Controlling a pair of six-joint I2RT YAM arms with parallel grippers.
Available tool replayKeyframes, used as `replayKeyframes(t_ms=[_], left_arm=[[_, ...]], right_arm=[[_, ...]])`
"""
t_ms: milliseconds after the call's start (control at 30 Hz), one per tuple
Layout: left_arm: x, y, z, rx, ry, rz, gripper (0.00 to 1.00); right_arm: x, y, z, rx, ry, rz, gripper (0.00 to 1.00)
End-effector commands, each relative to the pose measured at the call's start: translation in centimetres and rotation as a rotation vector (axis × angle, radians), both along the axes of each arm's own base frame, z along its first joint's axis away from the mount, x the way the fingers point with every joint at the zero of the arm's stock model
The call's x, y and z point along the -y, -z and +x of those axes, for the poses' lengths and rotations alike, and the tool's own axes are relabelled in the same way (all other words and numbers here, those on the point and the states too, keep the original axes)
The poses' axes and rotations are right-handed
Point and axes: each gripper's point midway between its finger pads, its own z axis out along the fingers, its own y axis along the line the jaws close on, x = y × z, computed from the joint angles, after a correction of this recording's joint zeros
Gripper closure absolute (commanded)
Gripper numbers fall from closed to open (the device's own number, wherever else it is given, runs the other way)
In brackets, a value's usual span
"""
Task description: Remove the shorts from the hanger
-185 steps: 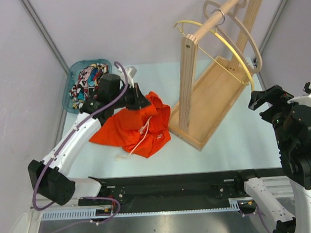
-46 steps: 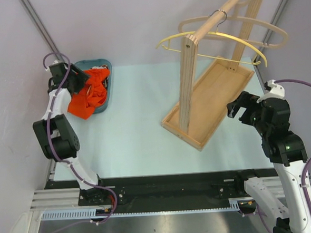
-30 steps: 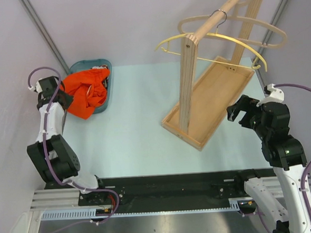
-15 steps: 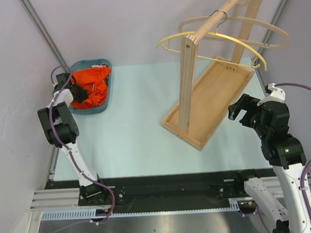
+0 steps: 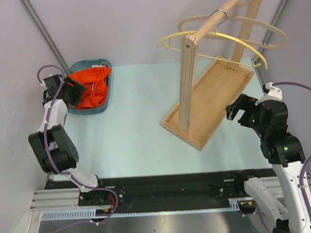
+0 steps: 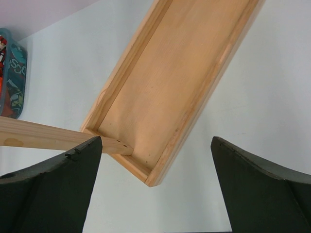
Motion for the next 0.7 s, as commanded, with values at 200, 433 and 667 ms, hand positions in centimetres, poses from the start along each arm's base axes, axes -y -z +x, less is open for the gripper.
replayKeyframes(t_ms=[200, 433, 667], left_arm=[[12.0, -8.3, -7.3, 0.259, 0.274, 0.103, 0.21], [26.4, -8.2, -14.5, 0.329, 0.694, 0.127, 0.03], [34.1, -6.6, -24.7, 0.473, 1.058, 0.021, 0.0]], right_arm=[[-0.7, 1.7, -0.4, -0.088, -0.011, 0.042, 0.0], [-4.9, 4.9, -1.3, -0.18, -0.243, 0.131, 0.0], [-10.7, 7.7, -2.8, -0.204, -0.495, 0.353, 0.0]])
